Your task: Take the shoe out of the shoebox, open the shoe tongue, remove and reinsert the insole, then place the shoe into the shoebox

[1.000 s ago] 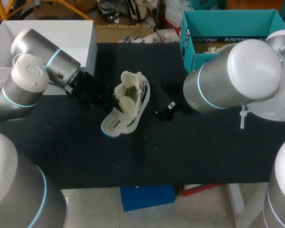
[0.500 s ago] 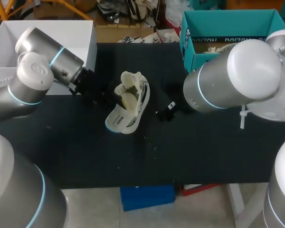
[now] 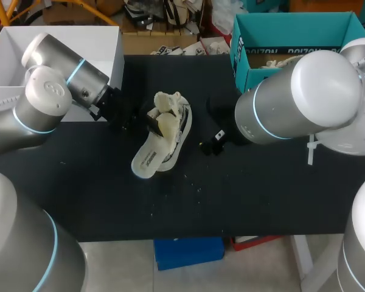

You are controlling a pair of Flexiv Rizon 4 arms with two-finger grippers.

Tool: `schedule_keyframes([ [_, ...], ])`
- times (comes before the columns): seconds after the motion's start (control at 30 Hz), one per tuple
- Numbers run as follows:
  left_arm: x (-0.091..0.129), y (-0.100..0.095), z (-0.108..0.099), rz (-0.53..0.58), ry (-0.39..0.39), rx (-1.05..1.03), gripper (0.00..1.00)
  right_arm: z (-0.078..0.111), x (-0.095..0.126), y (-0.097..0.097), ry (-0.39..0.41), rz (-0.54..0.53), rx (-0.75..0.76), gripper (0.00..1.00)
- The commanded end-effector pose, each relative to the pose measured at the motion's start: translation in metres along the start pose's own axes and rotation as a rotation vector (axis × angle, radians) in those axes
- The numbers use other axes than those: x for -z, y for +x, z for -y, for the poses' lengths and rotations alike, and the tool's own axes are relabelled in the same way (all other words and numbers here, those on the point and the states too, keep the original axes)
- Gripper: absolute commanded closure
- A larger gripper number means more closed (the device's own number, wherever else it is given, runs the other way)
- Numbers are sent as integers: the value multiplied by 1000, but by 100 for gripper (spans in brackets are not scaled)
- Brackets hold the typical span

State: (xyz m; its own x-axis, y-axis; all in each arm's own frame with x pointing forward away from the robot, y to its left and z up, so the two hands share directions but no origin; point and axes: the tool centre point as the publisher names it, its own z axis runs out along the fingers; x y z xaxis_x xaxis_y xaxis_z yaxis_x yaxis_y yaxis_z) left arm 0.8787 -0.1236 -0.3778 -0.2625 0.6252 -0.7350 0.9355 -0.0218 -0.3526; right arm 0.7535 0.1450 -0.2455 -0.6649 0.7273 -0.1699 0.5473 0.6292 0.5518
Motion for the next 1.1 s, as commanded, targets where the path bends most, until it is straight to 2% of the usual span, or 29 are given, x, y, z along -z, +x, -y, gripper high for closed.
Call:
schedule_keyframes([
  [0.03, 4, -3, 4, -6, -7, -2, 60, 1, 0, 0, -2, 0, 0, 0],
  [0.43, 15, 1, 21, -25, -10, -42, 65, 1, 0, 0, -2, 0, 0, 0],
  [0.47, 15, 2, 22, -26, -10, -44, 70, 1, 0, 0, -2, 0, 0, 0],
  [0.5, 15, 3, 22, -30, -7, -47, 82, 1, 0, 0, -2, 0, 0, 0],
  [0.53, 15, 4, 23, -30, -5, -48, 98, 1, 0, 0, -2, 0, 0, 0],
  [0.6, 15, 5, 23, -32, 8, -45, 100, 1, 0, 0, -2, 0, 0, 0],
  [0.83, 21, -2, 39, 33, 129, 20, 100, 1, 0, 0, -2, 0, 0, 0],
  [1.1, 28, -7, 59, 101, 366, 145, 100, 1, 0, 0, -2, 0, 0, 0],
])
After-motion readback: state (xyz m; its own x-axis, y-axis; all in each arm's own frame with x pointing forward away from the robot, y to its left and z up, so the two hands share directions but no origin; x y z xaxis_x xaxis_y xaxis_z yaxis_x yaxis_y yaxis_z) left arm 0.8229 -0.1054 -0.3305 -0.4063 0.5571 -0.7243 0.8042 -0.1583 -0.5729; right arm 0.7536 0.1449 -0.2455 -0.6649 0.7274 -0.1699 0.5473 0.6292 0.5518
